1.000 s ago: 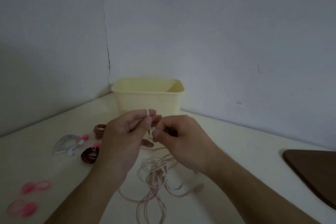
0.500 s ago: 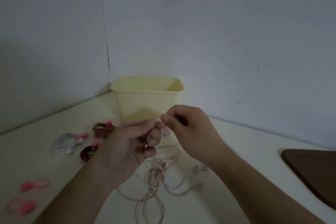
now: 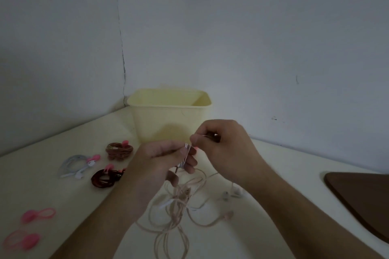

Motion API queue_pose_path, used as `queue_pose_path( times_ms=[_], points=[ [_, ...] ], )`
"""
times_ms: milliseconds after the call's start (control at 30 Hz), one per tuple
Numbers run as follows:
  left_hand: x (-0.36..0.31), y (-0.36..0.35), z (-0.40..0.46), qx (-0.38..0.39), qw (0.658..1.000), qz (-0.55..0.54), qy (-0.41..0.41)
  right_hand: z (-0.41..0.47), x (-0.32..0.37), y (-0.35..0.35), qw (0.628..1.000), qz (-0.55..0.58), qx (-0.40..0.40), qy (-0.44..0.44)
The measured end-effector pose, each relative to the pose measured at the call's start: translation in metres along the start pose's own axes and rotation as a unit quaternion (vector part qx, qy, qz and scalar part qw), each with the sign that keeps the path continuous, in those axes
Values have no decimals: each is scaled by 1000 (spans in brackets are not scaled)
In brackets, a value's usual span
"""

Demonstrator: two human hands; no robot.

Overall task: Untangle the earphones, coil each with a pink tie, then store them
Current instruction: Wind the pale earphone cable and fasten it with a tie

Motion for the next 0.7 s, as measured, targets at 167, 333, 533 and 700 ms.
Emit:
queue_pose_path(
  times_ms=[167, 333, 533, 700],
  points=[
    [0, -3, -2, 79, 981, -169, 50, -1, -13, -8, 998, 66, -4, -15],
    [-2, 4, 1, -46, 967, -252, 4, -8, -15, -29, 997, 5, 70, -24],
    [9, 3, 5, -140, 986, 64, -64, -12, -1, -30, 996, 5, 92, -6],
    [7, -1, 4, -20, 998, 52, -30, -4, -4, -10, 1000, 4, 9, -17]
  ],
)
Point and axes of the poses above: each hand's wrist, its own z-axis towards the middle knuckle, its own y-axis out of the back of the hand, x = y × z, the point moved 2 cm from there along z, towards the middle knuckle, and after that the axes turned 8 degrees about z, right-handed, at the moved point
